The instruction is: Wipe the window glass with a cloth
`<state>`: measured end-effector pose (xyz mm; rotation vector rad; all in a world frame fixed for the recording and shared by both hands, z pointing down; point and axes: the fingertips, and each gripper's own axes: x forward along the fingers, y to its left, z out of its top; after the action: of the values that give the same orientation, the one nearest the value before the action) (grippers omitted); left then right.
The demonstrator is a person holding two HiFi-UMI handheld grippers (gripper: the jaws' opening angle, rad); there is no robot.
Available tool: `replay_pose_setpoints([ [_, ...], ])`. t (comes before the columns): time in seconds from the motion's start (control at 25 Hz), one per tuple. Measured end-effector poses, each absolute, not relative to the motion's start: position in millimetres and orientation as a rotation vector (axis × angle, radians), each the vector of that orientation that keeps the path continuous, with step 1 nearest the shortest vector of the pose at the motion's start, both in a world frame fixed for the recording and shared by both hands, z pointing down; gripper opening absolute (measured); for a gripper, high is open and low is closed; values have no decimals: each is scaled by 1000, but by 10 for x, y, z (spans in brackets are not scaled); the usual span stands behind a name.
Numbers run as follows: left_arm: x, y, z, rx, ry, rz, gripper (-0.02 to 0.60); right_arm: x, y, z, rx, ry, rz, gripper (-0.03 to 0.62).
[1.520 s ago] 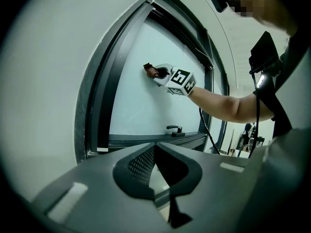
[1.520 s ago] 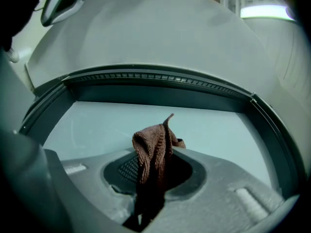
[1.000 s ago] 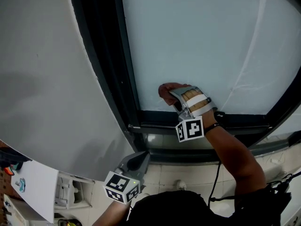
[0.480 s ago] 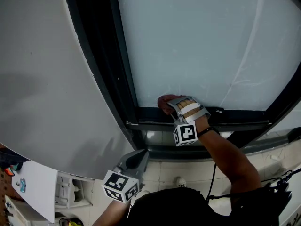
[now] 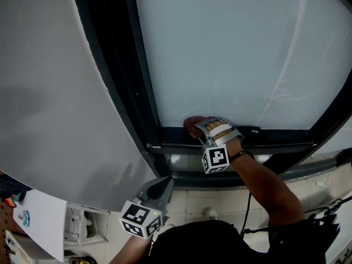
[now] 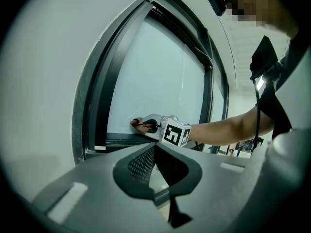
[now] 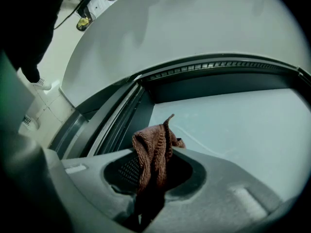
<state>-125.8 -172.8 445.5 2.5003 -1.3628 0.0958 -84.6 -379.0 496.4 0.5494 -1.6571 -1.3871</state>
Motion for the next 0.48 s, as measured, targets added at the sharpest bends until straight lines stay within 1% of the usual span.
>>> replay_pose_setpoints([
  [0.48,-1257,-1711,4481,2502,-1352,103,17,-839,-3787,5164,502,-1684,-1327,74],
])
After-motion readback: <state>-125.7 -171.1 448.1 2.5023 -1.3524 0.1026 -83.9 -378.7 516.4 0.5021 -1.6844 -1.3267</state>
